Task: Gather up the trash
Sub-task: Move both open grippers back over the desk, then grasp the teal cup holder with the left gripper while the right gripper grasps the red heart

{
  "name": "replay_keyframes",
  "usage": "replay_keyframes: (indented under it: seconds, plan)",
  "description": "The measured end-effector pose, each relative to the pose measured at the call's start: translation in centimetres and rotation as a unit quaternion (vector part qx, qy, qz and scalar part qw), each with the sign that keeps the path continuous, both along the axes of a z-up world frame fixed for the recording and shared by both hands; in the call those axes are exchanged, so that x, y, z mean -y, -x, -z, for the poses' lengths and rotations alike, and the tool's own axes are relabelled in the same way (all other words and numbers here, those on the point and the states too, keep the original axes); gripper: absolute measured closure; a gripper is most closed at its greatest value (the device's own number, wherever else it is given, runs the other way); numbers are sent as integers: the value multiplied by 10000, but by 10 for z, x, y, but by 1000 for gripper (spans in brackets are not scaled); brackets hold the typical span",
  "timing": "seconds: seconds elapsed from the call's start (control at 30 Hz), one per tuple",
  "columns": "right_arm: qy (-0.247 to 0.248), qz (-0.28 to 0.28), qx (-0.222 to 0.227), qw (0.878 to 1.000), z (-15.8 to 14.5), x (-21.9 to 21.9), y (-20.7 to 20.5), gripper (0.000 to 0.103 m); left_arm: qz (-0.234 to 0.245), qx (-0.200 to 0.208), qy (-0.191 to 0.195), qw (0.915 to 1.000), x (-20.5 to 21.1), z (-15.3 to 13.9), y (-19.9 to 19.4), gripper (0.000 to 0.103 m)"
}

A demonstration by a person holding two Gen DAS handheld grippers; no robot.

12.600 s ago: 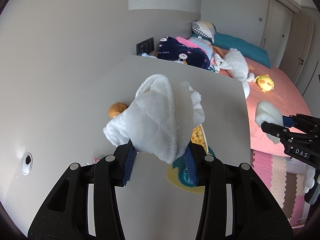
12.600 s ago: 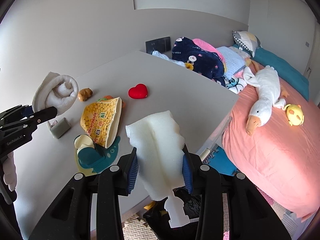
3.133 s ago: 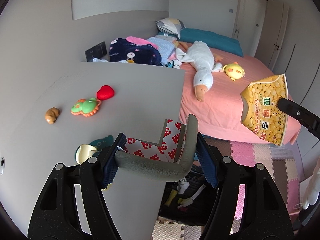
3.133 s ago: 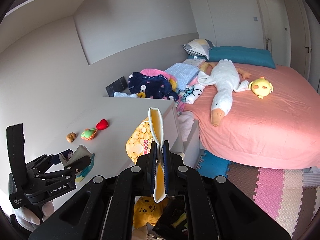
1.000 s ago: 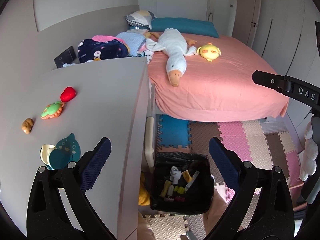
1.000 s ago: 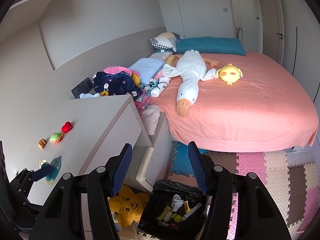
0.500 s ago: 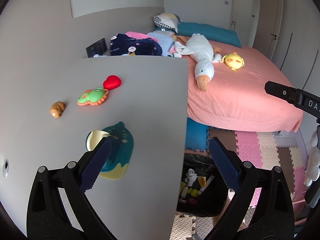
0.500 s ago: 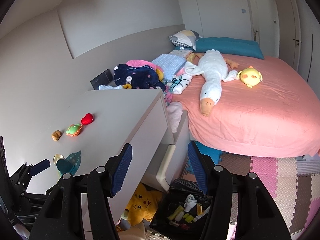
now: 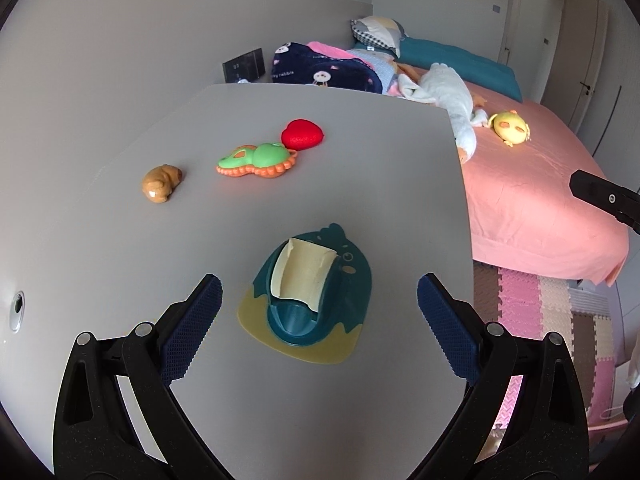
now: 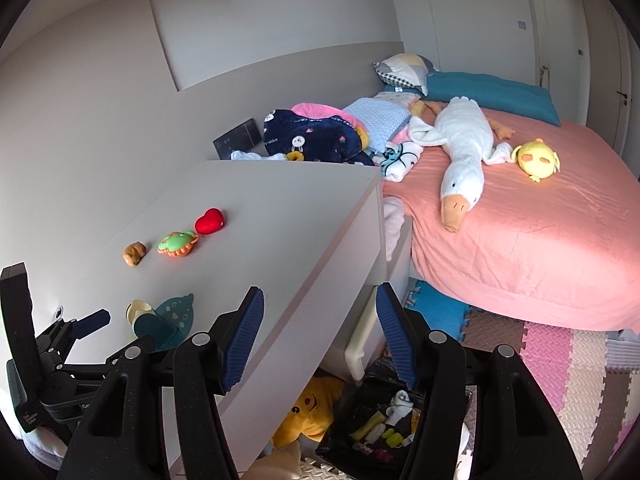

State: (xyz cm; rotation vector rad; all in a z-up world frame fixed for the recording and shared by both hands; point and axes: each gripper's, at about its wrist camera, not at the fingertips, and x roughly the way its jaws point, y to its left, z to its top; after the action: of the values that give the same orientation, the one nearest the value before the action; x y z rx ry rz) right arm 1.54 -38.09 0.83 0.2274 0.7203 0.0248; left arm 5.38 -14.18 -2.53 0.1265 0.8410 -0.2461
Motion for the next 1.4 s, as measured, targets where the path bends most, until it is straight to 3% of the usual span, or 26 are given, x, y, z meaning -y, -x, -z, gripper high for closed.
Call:
replay_keyframes:
  seconds: [0.17,0.4,0.53,1.0,1.4]
  plan:
    - [-22,-41,-84,10000,7,-4,-10,43,-108,-140,68,9998,-10,9,-15,32]
    - [-13,-140,-123,9998,11,-16,-22,43,-57,-324,65,9994,-15,23,-26,42]
    - [-5,-243,-154,9996,12,-26,-30,43,-59,-416,186,9989,-18,27,-31,65]
    - [77,-703,-338,9969,24,-79,-68,43,-459,-179,247,9985,-63,9,-48,67]
    - [150,-968,-481,9940,38,-121,-128,43,-958,41,300,9949,-123,-9,-68,67]
